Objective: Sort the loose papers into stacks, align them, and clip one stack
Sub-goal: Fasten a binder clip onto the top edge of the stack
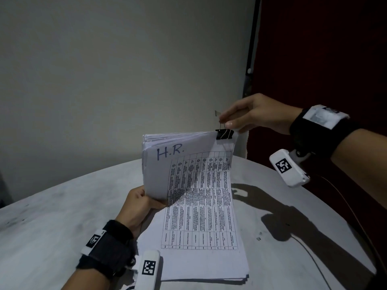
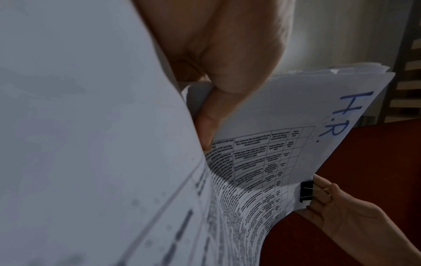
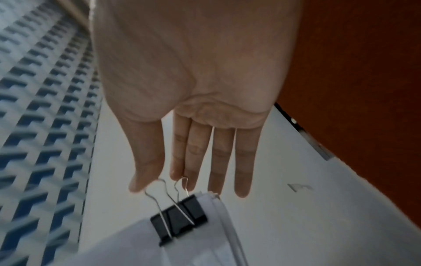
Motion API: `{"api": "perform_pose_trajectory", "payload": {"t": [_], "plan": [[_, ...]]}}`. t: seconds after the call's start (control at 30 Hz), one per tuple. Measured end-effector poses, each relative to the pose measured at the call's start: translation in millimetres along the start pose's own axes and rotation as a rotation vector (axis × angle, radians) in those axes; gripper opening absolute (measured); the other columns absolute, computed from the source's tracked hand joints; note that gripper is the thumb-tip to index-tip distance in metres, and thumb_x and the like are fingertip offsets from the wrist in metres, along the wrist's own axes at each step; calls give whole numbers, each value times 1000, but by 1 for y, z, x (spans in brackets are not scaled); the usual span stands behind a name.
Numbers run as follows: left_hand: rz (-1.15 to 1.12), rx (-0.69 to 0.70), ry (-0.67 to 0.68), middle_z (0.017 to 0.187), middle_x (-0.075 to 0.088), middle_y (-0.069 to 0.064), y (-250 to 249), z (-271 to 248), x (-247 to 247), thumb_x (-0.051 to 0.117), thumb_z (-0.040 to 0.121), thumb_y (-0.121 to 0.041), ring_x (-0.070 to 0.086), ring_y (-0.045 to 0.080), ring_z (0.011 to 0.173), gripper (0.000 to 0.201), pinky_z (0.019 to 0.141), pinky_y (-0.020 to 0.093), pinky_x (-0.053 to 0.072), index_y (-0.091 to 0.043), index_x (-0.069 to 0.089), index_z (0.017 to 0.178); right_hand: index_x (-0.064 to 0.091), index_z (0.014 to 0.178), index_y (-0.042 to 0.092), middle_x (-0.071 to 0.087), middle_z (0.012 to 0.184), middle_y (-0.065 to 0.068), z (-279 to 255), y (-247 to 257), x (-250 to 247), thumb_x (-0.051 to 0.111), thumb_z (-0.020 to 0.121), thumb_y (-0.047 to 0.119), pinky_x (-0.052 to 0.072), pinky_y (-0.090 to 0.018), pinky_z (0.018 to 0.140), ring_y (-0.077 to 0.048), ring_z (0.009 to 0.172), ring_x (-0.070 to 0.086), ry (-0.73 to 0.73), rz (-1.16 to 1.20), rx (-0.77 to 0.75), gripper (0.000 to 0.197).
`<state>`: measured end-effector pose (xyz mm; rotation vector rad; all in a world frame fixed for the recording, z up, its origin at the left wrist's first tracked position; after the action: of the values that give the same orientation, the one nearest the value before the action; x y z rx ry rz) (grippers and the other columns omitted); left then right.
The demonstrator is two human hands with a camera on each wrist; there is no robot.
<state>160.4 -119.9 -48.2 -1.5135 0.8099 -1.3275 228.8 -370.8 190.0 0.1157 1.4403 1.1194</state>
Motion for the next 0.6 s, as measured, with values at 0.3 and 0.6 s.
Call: {"api": "perform_pose_trajectory", "payload": {"t": [0.3, 0.6], "plan": [[27, 13, 16, 104, 75, 28, 0, -2, 3, 52, 70, 39, 71, 39, 95, 39, 72, 33, 64, 25, 62, 105, 70, 125, 33, 72, 126, 11, 1, -34, 11, 98, 41, 44, 48, -45, 104, -17, 125, 61, 195, 138, 166, 89], [42, 12, 45, 107, 78, 18, -12, -5, 6, 66, 74, 26, 72, 32, 102, 39, 83, 34, 62, 8, 71, 108, 75, 110, 6, 79, 108, -6, -2, -37, 43, 84, 70, 31, 54, -46, 101, -25, 106, 72, 152, 34, 153, 48]]}}
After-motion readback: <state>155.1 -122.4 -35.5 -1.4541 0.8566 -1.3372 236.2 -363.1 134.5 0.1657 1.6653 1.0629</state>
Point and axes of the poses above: each hand's wrist, its own z-axis towards the middle knuckle, its own x-axis out of the palm, y = z × x, the point moved 9 cm from there along z, towards the middle knuckle
